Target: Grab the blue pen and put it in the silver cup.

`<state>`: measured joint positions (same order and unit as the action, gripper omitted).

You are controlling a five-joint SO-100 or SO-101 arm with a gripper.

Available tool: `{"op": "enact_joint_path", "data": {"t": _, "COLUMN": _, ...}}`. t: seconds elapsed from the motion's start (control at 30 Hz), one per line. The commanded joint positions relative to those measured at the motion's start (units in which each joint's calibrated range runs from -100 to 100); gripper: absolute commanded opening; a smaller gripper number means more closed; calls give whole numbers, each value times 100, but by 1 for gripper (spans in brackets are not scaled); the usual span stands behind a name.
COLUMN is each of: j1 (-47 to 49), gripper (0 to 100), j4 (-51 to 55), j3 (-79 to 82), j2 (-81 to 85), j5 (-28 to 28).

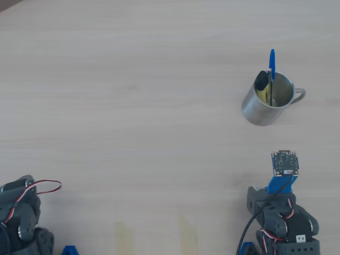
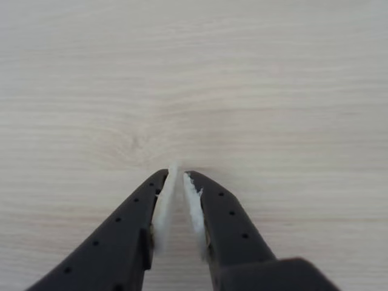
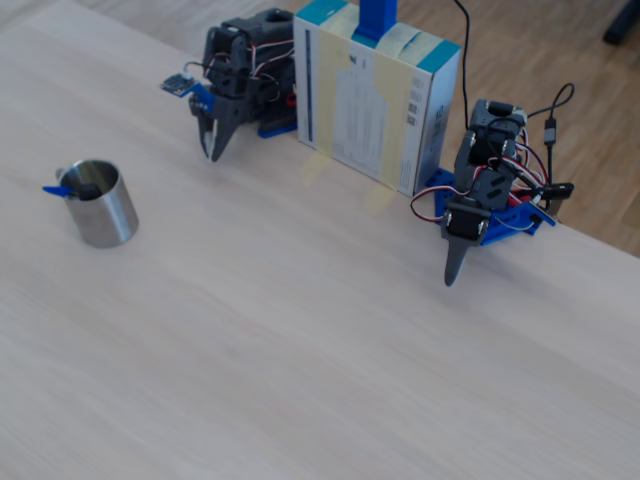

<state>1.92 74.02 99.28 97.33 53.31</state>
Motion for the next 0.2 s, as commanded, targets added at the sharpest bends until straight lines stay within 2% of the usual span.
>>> {"op": "enact_joint_path", "data": {"t": 0.0, "j1": 0, "gripper": 4, "j4": 135, "j3": 45, "j2": -41, "j5": 22}}
{"op": "enact_joint_path", "data": {"t": 0.17, "j1": 0, "gripper": 4, "j4": 135, "j3": 45, "j2": -41, "j5": 22}}
